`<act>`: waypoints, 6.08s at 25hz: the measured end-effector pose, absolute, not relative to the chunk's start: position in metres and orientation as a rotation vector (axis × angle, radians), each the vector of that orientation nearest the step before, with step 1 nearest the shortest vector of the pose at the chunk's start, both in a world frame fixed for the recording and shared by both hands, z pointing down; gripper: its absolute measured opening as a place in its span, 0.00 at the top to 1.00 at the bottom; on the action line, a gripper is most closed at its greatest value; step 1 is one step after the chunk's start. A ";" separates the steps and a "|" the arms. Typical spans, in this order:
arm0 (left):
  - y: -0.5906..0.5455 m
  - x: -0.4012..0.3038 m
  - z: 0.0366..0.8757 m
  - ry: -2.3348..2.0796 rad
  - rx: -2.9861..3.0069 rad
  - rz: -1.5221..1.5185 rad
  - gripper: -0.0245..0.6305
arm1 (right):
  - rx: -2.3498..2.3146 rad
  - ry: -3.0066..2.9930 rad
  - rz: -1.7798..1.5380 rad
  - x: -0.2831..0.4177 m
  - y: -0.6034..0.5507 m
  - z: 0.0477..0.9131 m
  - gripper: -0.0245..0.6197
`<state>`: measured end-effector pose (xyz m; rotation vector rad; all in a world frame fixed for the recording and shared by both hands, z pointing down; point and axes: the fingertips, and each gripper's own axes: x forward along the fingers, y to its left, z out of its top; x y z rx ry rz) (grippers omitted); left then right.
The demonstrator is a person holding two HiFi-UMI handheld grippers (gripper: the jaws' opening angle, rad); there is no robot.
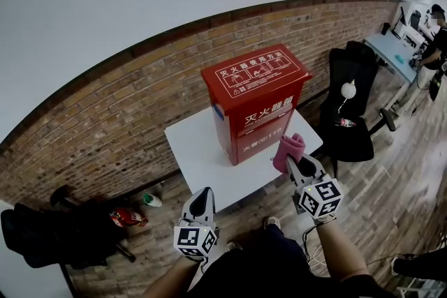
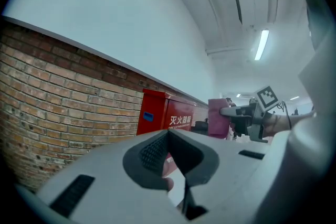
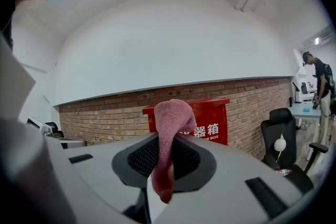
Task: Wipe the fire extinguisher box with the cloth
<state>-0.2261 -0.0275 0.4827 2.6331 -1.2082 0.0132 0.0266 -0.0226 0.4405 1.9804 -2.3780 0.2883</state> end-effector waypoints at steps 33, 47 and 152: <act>-0.084 -0.111 0.505 -1.717 2.295 0.068 0.94 | 2.119 -2.214 0.062 0.235 -0.214 0.478 0.86; -0.070 -0.132 0.514 -1.728 2.245 0.079 0.94 | 1.993 -2.295 -0.089 0.195 -0.223 0.474 0.86; 0.006 -0.276 0.541 -1.892 2.038 0.025 0.94 | 1.609 -2.554 -0.153 -0.044 -0.198 0.460 0.86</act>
